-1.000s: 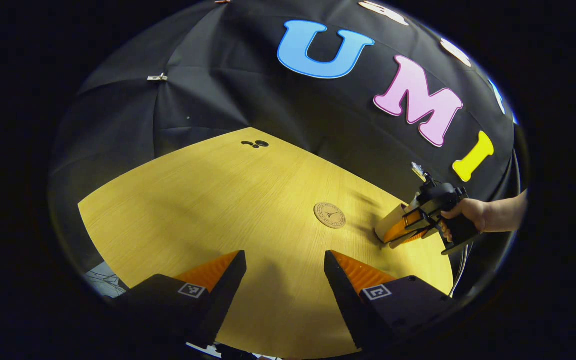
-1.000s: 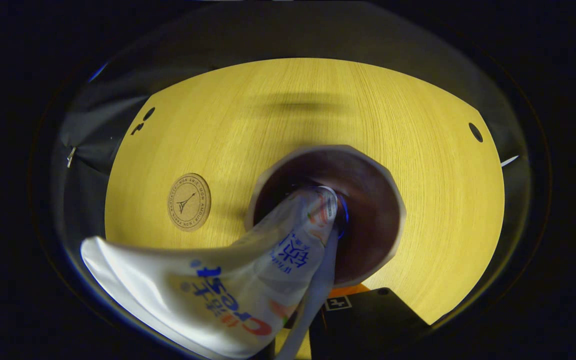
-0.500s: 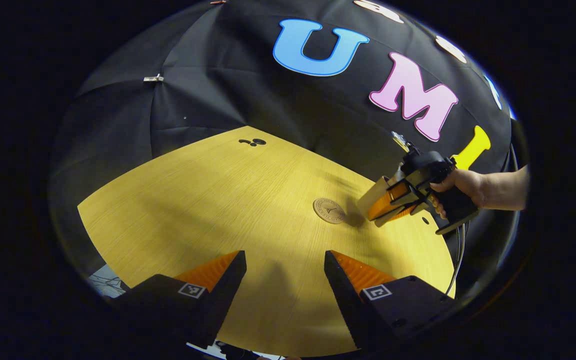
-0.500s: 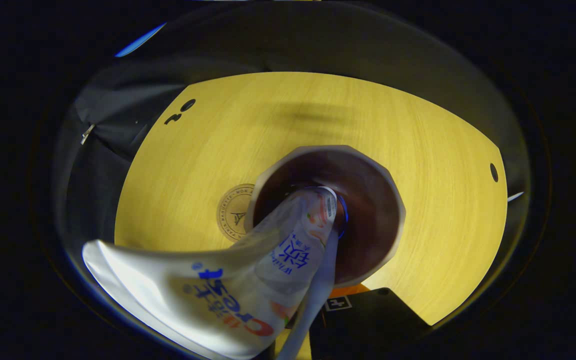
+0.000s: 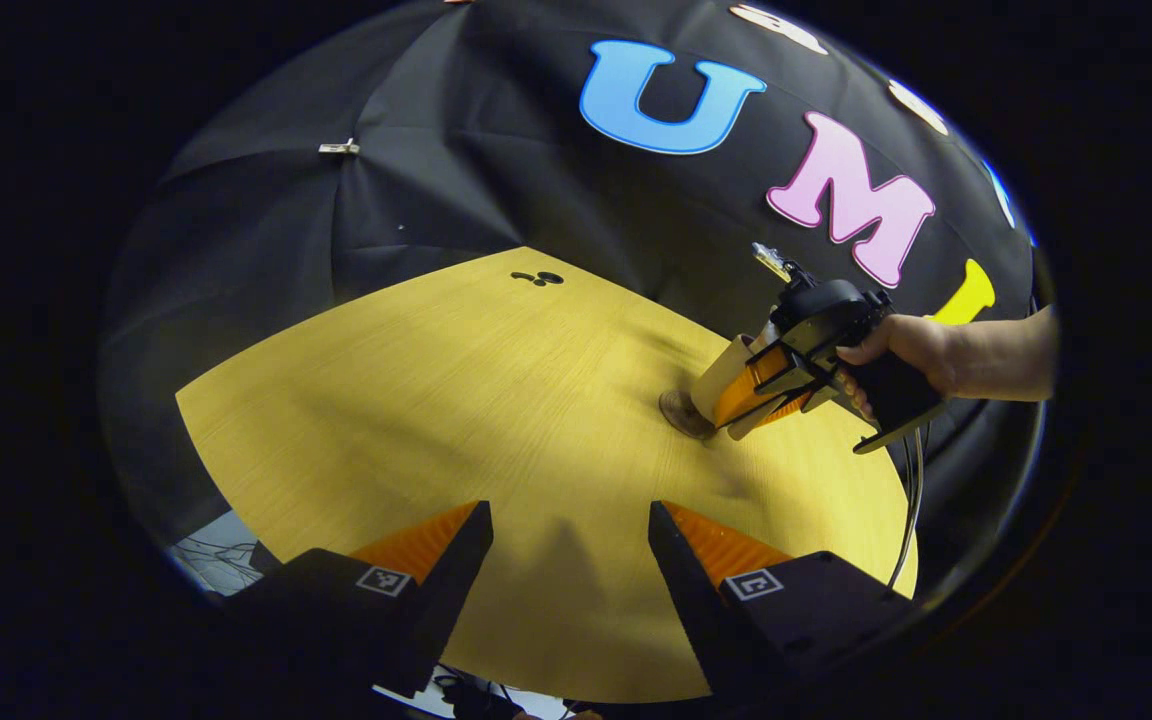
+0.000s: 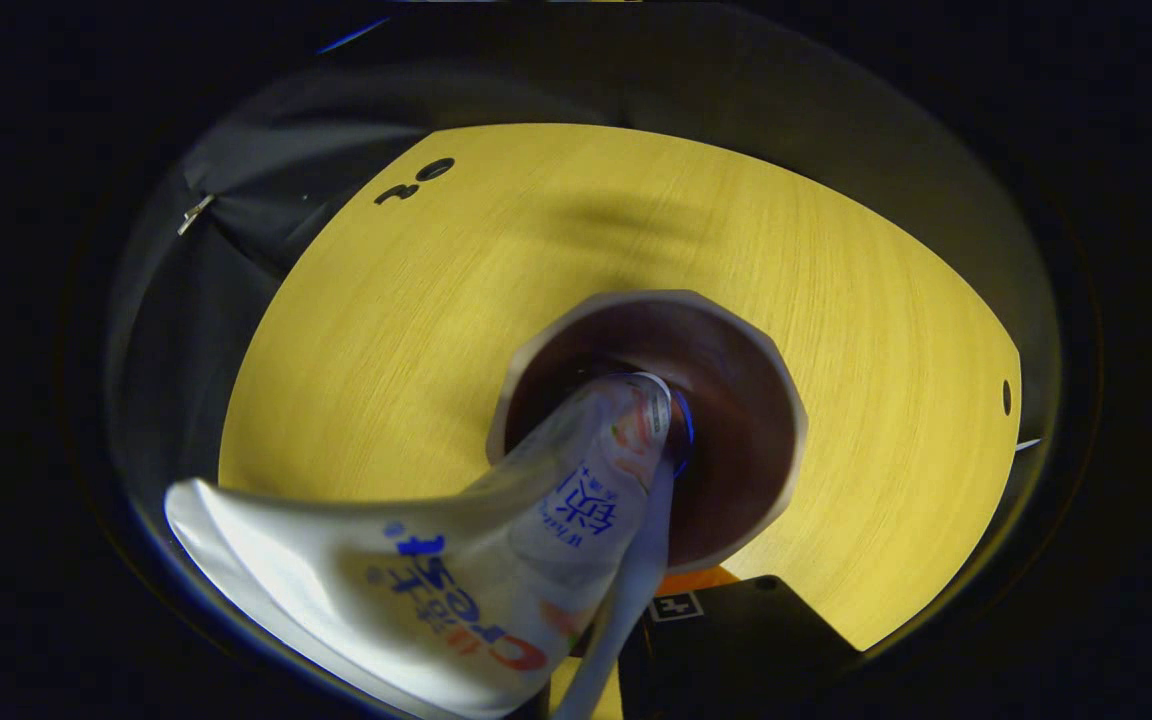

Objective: Put the toothbrush and toothpaste on the desktop into the cup, then pick up the cup and place it on the coaster on the desktop.

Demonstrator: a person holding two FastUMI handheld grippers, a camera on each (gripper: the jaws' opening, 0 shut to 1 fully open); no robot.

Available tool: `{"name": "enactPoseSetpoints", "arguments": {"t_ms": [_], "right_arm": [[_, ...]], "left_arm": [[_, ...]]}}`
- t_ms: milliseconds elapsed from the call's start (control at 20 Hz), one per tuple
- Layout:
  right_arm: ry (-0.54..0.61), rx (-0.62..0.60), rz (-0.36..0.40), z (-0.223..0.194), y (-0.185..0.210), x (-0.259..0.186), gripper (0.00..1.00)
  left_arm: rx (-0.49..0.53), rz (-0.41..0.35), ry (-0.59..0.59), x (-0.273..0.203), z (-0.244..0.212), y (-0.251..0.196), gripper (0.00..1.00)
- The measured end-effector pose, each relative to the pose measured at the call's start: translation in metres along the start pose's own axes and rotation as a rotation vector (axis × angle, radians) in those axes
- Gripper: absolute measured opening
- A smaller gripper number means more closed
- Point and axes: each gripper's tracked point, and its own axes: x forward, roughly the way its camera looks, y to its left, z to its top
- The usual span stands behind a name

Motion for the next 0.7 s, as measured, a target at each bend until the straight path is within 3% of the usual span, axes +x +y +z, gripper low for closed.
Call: {"name": "enactPoseSetpoints", "arguments": {"t_ms": [450, 600, 700], "right_arm": [[0.036, -0.114, -0.052, -0.007, 0.011, 0.011, 0.37], [0.025, -0.107, -0.033, -0.003, 0.018, 0.007, 0.46], [-0.001, -0.089, -0.024, 0.001, 0.019, -0.003, 0.58]], "left_arm": [[-0.019, 0.046, -0.01, -0.016, 0.001, 0.022, 0.98], [-0.015, 0.054, -0.006, -0.022, -0.001, 0.024, 0.98], [-0.009, 0.053, -0.003, -0.026, -0.002, 0.023, 0.98]]}}
